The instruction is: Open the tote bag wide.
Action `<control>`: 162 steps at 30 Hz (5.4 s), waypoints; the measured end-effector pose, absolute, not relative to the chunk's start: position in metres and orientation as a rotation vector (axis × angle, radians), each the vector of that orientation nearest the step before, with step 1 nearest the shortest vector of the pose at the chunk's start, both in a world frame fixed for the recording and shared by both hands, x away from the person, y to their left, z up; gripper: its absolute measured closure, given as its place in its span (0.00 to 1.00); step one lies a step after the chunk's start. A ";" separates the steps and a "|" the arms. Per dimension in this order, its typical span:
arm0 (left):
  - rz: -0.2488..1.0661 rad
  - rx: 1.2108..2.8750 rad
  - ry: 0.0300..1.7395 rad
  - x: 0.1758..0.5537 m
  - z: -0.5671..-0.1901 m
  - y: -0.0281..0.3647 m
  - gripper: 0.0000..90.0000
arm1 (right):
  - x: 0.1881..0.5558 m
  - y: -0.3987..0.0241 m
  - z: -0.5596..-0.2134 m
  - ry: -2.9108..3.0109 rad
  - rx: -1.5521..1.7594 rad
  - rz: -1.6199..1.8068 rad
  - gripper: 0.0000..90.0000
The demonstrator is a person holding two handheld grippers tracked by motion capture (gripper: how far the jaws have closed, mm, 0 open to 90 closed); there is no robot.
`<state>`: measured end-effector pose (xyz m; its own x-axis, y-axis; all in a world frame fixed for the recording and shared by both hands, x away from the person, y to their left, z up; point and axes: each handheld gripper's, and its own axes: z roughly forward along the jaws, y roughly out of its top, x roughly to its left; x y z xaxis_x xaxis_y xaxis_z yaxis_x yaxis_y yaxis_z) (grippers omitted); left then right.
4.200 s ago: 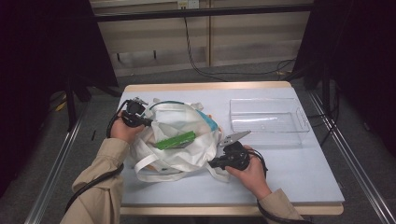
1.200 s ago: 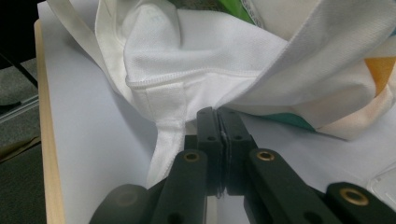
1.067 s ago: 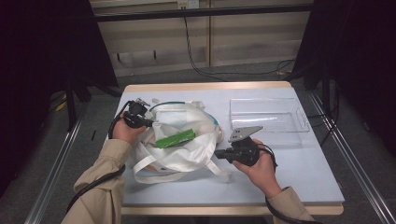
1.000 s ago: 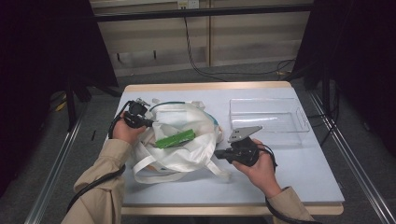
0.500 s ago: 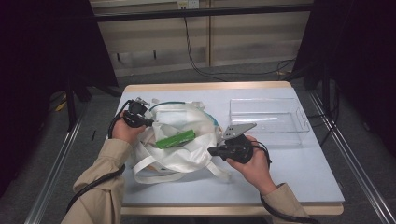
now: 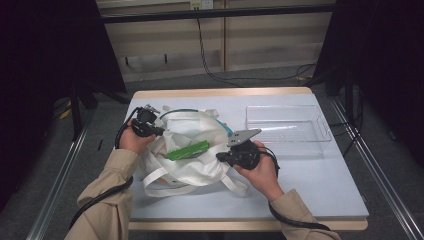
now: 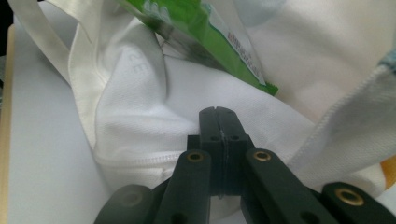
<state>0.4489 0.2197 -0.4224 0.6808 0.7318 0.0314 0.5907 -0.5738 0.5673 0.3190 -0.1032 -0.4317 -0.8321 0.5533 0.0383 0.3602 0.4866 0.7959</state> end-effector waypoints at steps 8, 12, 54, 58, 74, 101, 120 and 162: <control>0.348 2.367 1.051 0.451 -0.431 0.222 1.00 | 0.320 -0.106 -0.452 2.536 0.811 1.202 1.00; 0.348 2.378 1.041 0.452 -0.432 0.221 1.00 | 0.320 -0.106 -0.463 2.554 0.820 1.178 1.00; 0.266 2.243 1.036 0.435 -0.422 0.230 0.97 | 0.321 -0.111 -0.458 2.571 0.838 1.258 1.00; 0.261 2.249 1.021 0.427 -0.416 0.231 0.98 | 0.322 -0.110 -0.450 2.567 0.803 1.248 1.00; 0.232 2.233 0.932 0.392 -0.404 0.231 0.99 | 0.334 -0.108 -0.421 2.513 0.770 1.246 1.00; 0.206 2.203 0.896 0.349 -0.419 0.231 1.00 | 0.379 -0.096 -0.400 2.521 0.701 1.183 0.97; 0.188 2.210 0.915 0.340 -0.431 0.228 1.00 | 0.411 -0.083 -0.391 2.569 0.622 1.138 0.97; 0.196 2.206 0.962 0.328 -0.442 0.243 1.00 | 0.455 -0.087 -0.426 2.603 0.759 1.013 1.00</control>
